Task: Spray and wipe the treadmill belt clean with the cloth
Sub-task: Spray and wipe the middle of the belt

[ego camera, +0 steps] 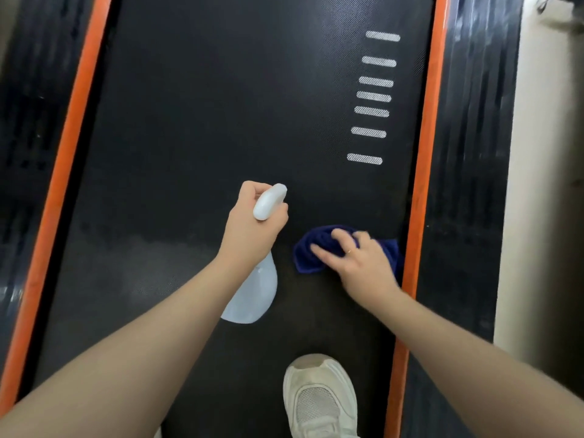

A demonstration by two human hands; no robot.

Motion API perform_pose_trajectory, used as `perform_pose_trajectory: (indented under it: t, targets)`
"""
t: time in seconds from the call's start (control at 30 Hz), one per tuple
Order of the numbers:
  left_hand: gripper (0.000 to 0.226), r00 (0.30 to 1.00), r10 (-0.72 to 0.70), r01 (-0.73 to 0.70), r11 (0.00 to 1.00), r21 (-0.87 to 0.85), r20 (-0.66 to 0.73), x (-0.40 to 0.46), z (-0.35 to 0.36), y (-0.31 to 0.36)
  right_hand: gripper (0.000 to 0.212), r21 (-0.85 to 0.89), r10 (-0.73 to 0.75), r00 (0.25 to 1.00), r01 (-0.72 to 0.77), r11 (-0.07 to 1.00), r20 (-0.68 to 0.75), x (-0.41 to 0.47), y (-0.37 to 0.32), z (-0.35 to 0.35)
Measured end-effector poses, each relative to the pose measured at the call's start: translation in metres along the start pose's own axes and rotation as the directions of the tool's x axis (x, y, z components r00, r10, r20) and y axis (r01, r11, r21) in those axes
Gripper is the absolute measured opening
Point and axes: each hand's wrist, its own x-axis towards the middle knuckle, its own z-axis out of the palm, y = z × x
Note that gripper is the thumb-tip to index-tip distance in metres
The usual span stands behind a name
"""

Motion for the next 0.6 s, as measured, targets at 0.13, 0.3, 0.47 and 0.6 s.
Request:
perform_pose_trajectory:
  t: [0.13,0.3,0.47,0.6]
  targets:
    - [0.016,0.999,0.022,-0.023,0.999,0.035,0.041,0.0,0.007,-0.002,0.054,-0.065,0.383,0.924,-0.383,0.921,-0.01,0.049,0.042,-0.016]
    - [0.019,0.997,0.039,-0.041,0.999,0.022,0.072,-0.008,0.001,0.0,0.053,-0.286,0.435,0.901,-0.415,0.864,0.006,0.016,0.027,-0.022]
    - [0.022,0.993,0.045,-0.052,0.997,0.062,0.106,-0.008,0.007,-0.001,0.051,-0.306,0.459,0.888,-0.429,0.85,0.027,0.028,0.035,-0.021]
    - [0.021,0.993,0.044,-0.052,0.996,0.066,0.109,-0.007,0.011,-0.001,0.055,-0.245,0.556,0.831,-0.542,0.804,-0.014,0.043,0.037,-0.019]
